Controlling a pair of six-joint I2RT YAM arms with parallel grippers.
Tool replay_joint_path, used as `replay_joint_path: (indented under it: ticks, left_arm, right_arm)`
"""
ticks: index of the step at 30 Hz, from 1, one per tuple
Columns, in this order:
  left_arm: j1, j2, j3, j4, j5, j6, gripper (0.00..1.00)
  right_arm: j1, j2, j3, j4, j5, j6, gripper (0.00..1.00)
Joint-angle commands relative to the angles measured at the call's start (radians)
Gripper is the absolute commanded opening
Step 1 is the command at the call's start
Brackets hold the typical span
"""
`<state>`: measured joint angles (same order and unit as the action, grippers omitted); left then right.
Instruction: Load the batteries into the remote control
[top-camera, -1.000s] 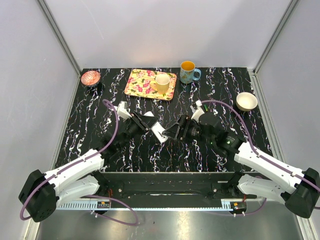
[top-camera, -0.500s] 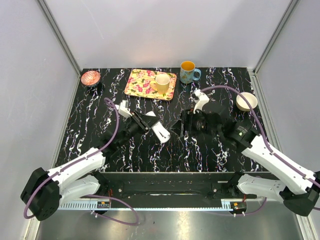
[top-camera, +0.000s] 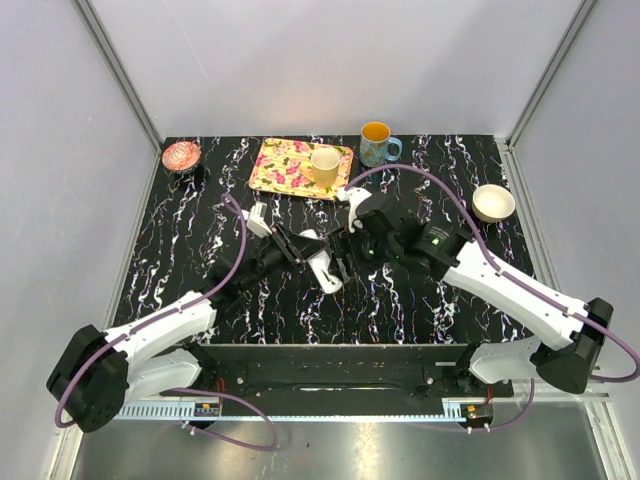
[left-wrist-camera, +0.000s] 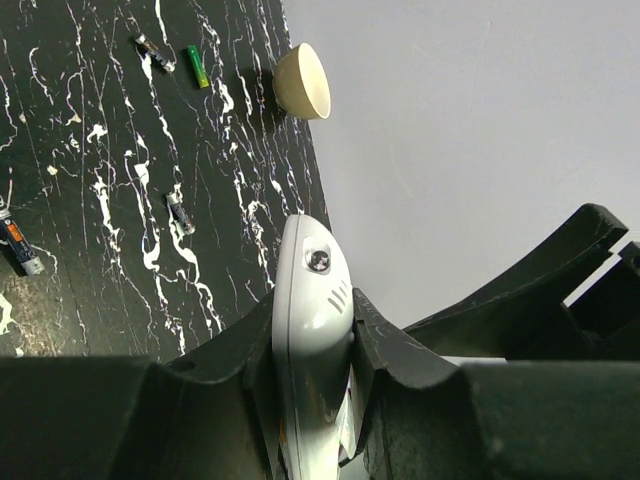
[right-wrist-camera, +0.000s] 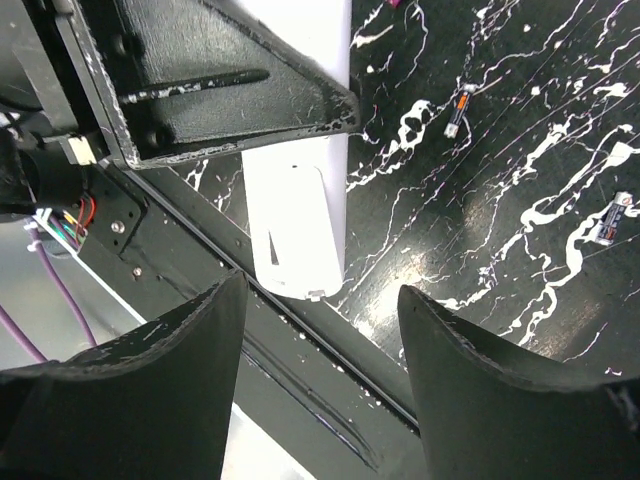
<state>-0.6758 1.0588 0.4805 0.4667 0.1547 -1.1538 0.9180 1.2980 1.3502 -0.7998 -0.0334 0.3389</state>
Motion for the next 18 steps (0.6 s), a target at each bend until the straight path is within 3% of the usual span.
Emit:
replay_joint_path:
  ticks: [1, 18]
  left_arm:
    - [0.005, 0.003, 0.038, 0.069, 0.032, -0.007, 0.0]
    - [0.005, 0.017, 0.047, 0.101, 0.068, -0.021, 0.0]
  right_arm:
    - [0.027, 0.021, 0.021, 0.007, 0.029, -0.028, 0.7]
    - [0.041, 0.061, -0.023, 0.057, -0.013, -0.044, 0.63]
